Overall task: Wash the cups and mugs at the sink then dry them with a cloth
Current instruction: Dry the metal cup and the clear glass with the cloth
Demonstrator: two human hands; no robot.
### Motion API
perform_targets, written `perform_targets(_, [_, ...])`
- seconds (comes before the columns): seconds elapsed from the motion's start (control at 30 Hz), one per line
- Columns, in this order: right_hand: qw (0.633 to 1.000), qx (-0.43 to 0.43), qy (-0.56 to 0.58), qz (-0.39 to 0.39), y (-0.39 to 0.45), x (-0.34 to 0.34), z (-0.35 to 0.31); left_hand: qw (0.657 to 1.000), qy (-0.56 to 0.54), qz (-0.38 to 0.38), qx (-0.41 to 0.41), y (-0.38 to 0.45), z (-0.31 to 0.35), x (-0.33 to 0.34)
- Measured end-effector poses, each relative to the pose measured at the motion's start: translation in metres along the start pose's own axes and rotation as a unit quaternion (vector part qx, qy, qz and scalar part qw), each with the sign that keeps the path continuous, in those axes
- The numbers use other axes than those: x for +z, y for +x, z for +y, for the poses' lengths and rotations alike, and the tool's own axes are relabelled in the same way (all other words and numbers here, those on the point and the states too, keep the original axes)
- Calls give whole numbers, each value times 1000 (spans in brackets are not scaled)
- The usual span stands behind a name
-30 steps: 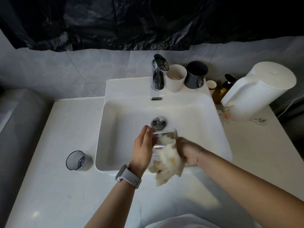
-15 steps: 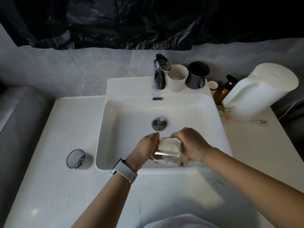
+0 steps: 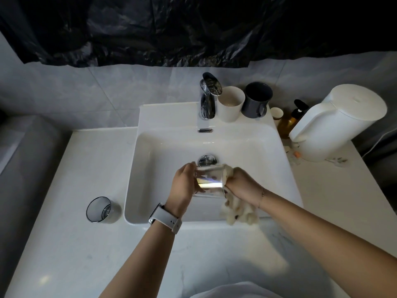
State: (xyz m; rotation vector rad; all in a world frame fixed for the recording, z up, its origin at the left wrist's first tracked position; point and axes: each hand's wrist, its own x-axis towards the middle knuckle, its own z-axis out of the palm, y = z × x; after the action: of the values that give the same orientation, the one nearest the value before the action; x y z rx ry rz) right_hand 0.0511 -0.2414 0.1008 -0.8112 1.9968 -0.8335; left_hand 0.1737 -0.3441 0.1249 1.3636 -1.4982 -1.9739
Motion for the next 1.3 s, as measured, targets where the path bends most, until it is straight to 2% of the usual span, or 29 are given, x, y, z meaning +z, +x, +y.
perform_targets(0.07, [996,11,61,62,0,-8,-9,996,-77,9,-50,8,1,-5])
perform_targets(0.13, [981,27,168,98,-5,-15,-15,980,-176,-2,-97,12,1,-12])
perform_targets(0.27, [927,45,365,69,-12,-7,-17,933,-333,-22,-134,14,-5,-14])
perform_targets(0.4, [903,25,414,107,-10,15,-25,914,-385,-48,-119,9,-10,-1])
perform_targets(0.47, [892,29,431,133,-10,23,-35,926,-362,-68,-83,5,-13,5])
perform_targets(0.53, [869,5,479,125,-9,30,-46,947,-305,-82,-48,0,-18,13])
perform_targets(0.63, [848,-10,521,94,-7,36,-58,955,-291,-46,-25,0,-23,21])
perform_targets(0.77, [898,-3,425,116,-11,59,-55,960,-278,14,-30,5,-14,27])
perform_targets(0.87, [888,-16,443,122,-13,61,-53,971,-237,38,-5,2,-16,34])
perform_targets(0.97, [865,-31,482,136,-9,33,-57,964,-265,-20,3,-4,-23,33])
perform_targets(1.1, [825,-38,558,83,-9,4,-51,952,-280,-125,14,-3,-29,18])
perform_targets(1.17, [805,-28,591,44,-13,-4,-45,950,-275,-145,18,1,-25,10])
perform_targets(1.3, [748,-32,663,19,-23,-15,-39,939,-305,-161,16,1,-12,6])
